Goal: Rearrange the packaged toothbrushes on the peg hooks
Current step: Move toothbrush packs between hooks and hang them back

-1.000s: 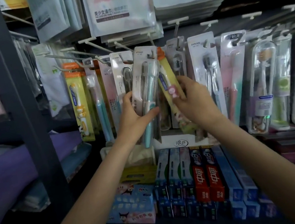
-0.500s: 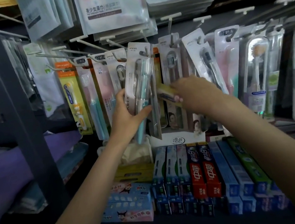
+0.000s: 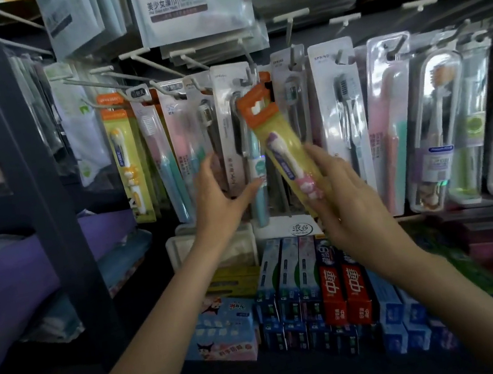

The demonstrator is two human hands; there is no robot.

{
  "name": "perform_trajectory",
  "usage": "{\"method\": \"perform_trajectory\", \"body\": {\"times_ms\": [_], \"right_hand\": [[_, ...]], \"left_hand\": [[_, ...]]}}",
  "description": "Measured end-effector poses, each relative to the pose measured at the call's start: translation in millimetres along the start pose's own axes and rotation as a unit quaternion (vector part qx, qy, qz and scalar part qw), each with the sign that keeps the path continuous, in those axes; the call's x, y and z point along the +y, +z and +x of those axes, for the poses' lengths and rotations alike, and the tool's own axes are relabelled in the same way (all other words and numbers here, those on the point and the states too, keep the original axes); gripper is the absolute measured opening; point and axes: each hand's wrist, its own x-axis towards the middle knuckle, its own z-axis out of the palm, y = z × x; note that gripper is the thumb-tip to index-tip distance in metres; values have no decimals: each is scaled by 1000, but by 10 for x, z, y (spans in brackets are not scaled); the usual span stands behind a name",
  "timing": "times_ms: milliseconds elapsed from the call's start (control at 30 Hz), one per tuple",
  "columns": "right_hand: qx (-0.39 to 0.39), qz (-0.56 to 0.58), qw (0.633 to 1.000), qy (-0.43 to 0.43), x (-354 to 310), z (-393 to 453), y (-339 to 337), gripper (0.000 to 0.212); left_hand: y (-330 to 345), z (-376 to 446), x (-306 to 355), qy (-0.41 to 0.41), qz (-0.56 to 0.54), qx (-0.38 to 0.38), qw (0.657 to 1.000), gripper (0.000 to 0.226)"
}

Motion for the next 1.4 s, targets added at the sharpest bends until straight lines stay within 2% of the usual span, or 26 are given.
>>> {"method": "perform_trajectory", "body": {"times_ms": [167, 333, 467, 533, 600, 700, 767, 967, 1100, 1167, 1267, 1333, 1400], "right_hand": [[-41, 2, 997, -61, -75, 297, 250, 54], [-86, 72, 991, -67, -292, 621, 620, 56], [-132, 55, 987, -74, -397, 805, 708, 51], [-119, 60, 988, -76, -368, 819, 674, 47], [-117, 9, 986, -120, -253, 776, 667, 45], [-202, -162, 947, -191, -63, 616, 812, 49], [-255, -228, 921, -186, -26, 521, 929, 53], [-308, -237, 911, -139, -17, 576, 1043, 61], [-331, -203, 913, -122, 42, 574, 1101, 56], [-320, -173, 923, -124, 60, 560, 1103, 53], [-299, -151, 934, -127, 84, 541, 1067, 48], [-291, -140, 938, -129, 109, 518, 1025, 45], [-269, -109, 947, -139, 140, 474, 988, 41]], "left_hand": [[-307, -26, 79, 17, -150, 59, 987, 40], [-542, 65, 63, 9, -257, 76, 963, 44], [-845, 250, -127, -71, -314, 188, 928, 41], [-994, 381, -207, -116, -302, 219, 921, 39], [-1089, 511, -246, -151, -287, 194, 926, 39], [-1156, 662, -233, -141, -296, 183, 927, 42], [-1169, 708, -222, -127, -286, 190, 930, 46], [-1201, 761, -141, -106, -312, 194, 924, 50], [-1158, 764, -30, -112, -309, 157, 931, 51], [-1165, 747, -25, -119, -287, 146, 939, 53], [-1233, 732, -123, -87, -134, 131, 979, 62], [-1210, 657, -178, -76, -11, 178, 981, 60], [-1079, 455, -226, -39, 68, 256, 963, 52]]}}
